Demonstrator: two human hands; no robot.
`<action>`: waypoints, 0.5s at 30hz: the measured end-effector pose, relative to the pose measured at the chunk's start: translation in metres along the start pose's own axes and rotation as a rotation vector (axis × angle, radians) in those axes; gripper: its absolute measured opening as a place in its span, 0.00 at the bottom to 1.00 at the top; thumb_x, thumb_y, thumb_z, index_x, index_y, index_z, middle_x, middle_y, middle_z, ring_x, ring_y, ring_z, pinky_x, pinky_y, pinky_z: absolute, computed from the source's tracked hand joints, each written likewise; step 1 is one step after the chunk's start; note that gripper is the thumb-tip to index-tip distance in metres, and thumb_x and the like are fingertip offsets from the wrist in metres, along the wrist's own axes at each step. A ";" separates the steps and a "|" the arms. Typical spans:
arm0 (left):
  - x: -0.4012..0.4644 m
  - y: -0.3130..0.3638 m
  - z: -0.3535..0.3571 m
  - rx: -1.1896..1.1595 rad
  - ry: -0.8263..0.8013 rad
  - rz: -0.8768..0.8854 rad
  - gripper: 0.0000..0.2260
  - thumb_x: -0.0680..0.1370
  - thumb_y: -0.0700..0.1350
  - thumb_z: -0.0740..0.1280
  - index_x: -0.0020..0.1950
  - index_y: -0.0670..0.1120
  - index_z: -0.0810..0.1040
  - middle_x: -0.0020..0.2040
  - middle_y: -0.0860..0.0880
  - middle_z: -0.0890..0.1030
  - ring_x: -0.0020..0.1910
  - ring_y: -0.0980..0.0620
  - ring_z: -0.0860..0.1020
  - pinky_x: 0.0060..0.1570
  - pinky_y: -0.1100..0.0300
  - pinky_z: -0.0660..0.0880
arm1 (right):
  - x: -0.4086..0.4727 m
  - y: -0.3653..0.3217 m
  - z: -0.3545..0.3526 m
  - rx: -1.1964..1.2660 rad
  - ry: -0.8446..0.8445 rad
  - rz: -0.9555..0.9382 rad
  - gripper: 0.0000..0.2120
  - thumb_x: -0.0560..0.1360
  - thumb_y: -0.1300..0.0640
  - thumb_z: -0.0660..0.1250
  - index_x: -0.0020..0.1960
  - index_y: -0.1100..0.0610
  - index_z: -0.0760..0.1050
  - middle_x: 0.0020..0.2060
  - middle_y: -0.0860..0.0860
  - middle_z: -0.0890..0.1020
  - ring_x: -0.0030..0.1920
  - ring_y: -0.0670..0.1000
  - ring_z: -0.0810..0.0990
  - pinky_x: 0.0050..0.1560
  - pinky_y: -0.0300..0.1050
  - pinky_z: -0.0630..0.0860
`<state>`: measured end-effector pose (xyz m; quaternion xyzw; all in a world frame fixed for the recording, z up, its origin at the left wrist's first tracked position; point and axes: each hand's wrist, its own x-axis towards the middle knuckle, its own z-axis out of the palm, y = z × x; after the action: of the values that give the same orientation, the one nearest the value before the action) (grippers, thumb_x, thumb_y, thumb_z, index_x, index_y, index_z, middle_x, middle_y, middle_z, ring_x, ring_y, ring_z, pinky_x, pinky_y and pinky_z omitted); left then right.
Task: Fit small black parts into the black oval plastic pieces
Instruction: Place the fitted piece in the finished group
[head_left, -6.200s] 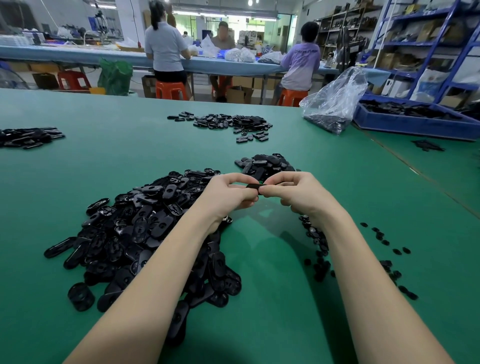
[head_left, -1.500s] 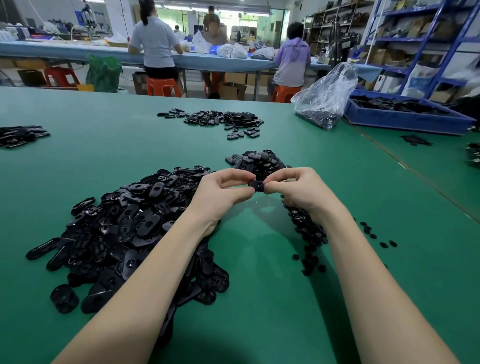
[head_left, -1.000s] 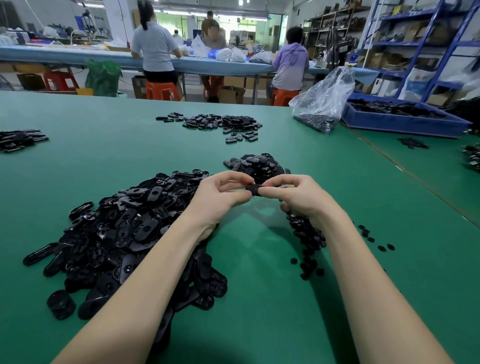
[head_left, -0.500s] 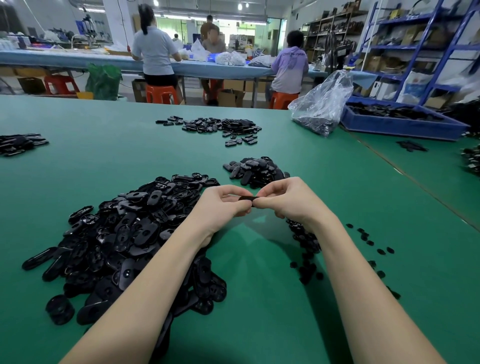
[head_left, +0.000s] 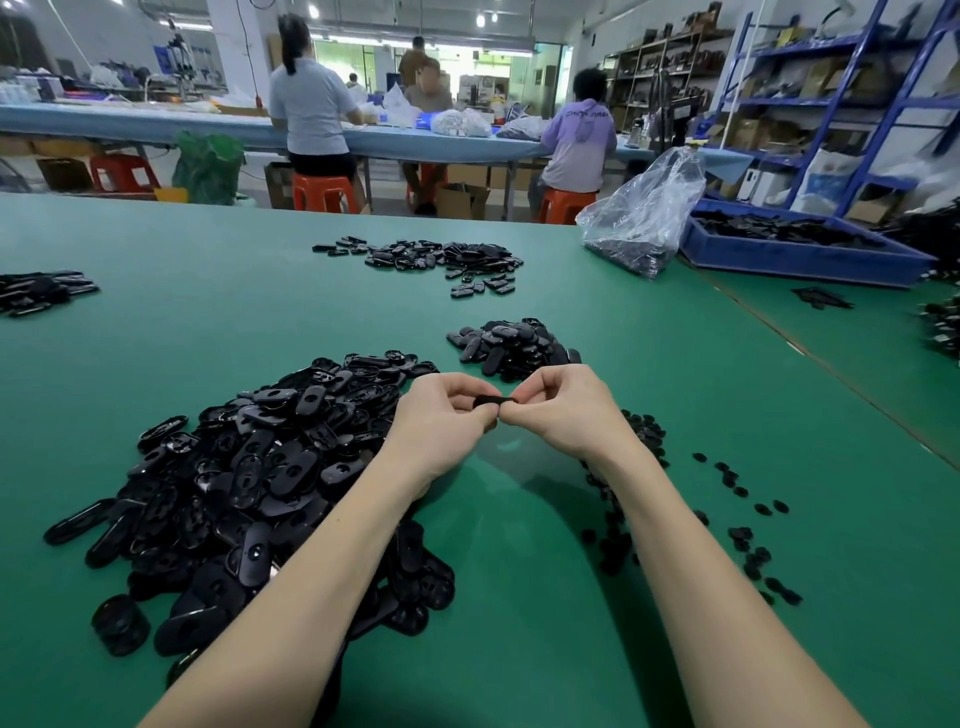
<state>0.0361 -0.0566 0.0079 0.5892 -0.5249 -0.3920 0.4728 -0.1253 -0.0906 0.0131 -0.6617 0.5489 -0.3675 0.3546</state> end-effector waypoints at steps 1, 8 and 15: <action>0.000 0.000 -0.001 -0.008 -0.015 0.001 0.06 0.74 0.39 0.75 0.44 0.51 0.84 0.39 0.49 0.87 0.44 0.50 0.86 0.56 0.53 0.81 | -0.001 0.000 0.000 0.005 -0.005 -0.016 0.09 0.66 0.52 0.79 0.37 0.52 0.79 0.24 0.41 0.76 0.24 0.41 0.70 0.28 0.32 0.68; 0.001 -0.002 -0.006 -0.133 -0.043 -0.022 0.09 0.75 0.39 0.73 0.53 0.49 0.83 0.43 0.49 0.87 0.45 0.50 0.86 0.61 0.47 0.79 | -0.001 0.003 -0.008 -0.174 -0.037 -0.220 0.09 0.71 0.55 0.77 0.45 0.43 0.80 0.36 0.39 0.83 0.27 0.40 0.74 0.34 0.39 0.73; 0.006 0.001 -0.013 -0.151 0.060 0.012 0.04 0.76 0.40 0.71 0.48 0.49 0.82 0.39 0.52 0.86 0.41 0.51 0.85 0.57 0.45 0.81 | 0.037 0.005 -0.012 -0.257 0.225 -0.041 0.03 0.71 0.50 0.75 0.41 0.45 0.81 0.36 0.40 0.85 0.43 0.44 0.83 0.46 0.44 0.79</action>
<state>0.0493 -0.0608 0.0122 0.5601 -0.4831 -0.4099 0.5338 -0.1334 -0.1289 0.0179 -0.6673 0.6140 -0.3733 0.1959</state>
